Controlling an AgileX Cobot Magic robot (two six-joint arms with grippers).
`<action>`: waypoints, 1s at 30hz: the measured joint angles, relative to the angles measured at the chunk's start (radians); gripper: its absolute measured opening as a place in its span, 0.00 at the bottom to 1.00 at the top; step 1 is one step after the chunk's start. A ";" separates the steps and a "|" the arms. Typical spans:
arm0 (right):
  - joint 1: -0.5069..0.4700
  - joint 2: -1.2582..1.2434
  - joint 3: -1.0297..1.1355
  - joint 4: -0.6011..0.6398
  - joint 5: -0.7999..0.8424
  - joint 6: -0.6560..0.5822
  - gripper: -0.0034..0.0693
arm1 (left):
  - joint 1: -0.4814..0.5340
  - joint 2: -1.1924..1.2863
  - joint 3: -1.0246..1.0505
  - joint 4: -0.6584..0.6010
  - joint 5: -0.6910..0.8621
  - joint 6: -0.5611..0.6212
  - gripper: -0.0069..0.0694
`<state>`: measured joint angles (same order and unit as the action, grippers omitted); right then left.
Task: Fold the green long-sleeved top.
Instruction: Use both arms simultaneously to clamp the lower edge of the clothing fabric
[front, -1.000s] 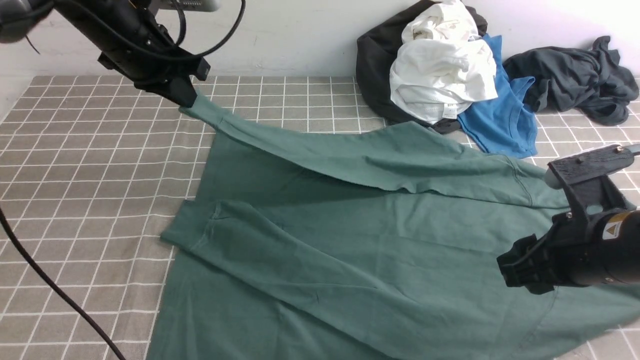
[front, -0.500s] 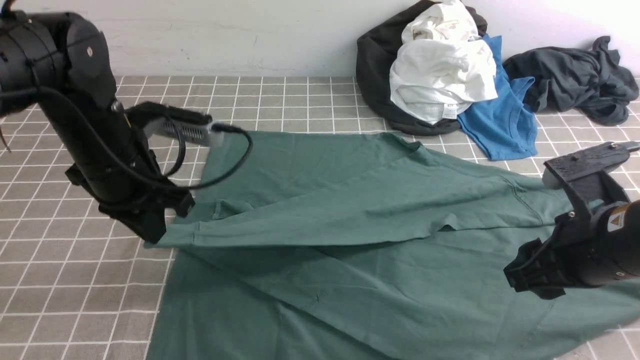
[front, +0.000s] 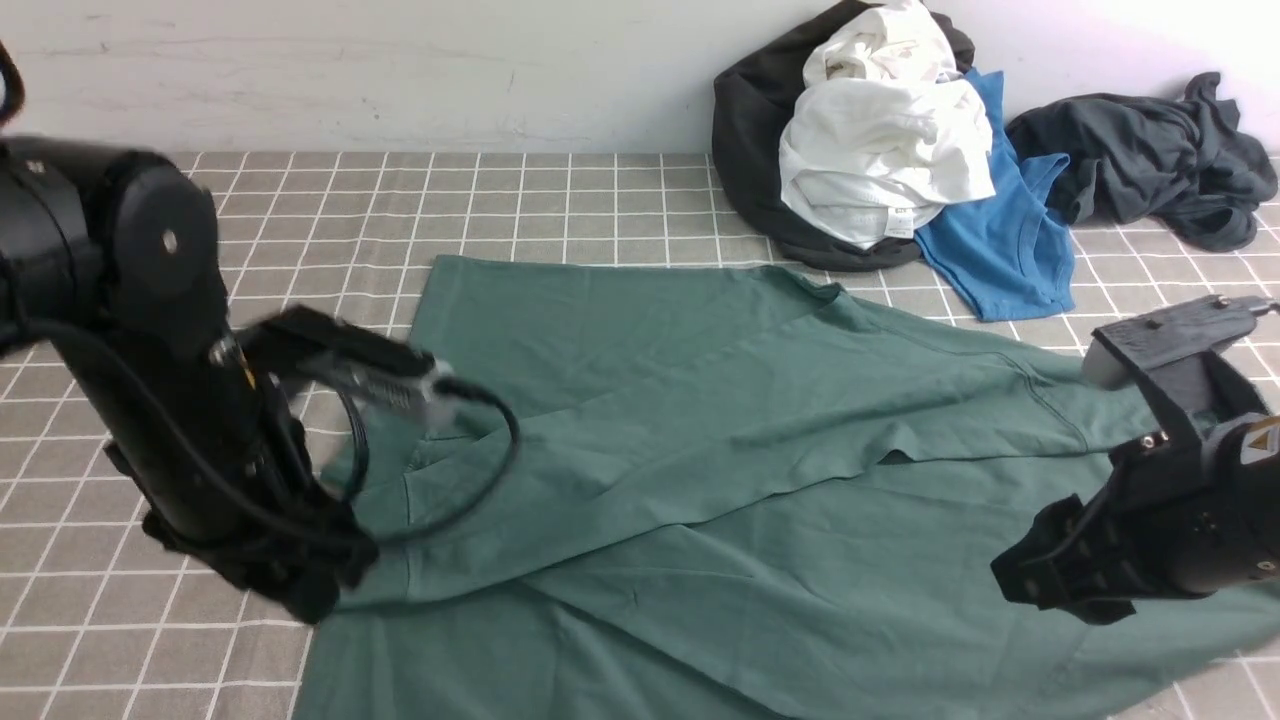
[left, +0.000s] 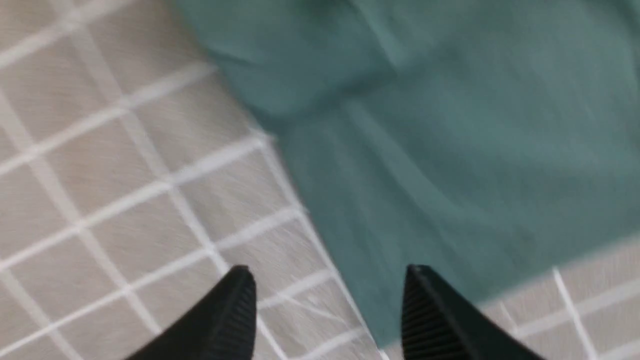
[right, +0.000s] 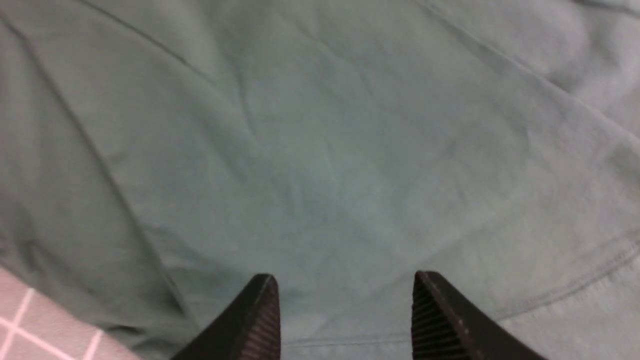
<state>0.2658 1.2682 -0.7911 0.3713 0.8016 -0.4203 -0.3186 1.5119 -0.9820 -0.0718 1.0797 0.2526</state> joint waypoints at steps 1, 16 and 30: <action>0.000 -0.002 0.000 0.008 0.000 -0.005 0.50 | -0.018 -0.004 0.012 0.004 -0.006 0.010 0.61; 0.000 -0.021 0.000 0.138 0.005 -0.151 0.45 | -0.303 -0.025 0.431 0.224 -0.378 0.407 0.47; 0.000 -0.021 0.000 0.124 0.017 -0.250 0.36 | -0.304 -0.274 0.446 0.347 -0.429 0.094 0.09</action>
<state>0.2658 1.2470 -0.7911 0.4955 0.8188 -0.6705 -0.6230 1.2379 -0.5365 0.2752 0.6509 0.3467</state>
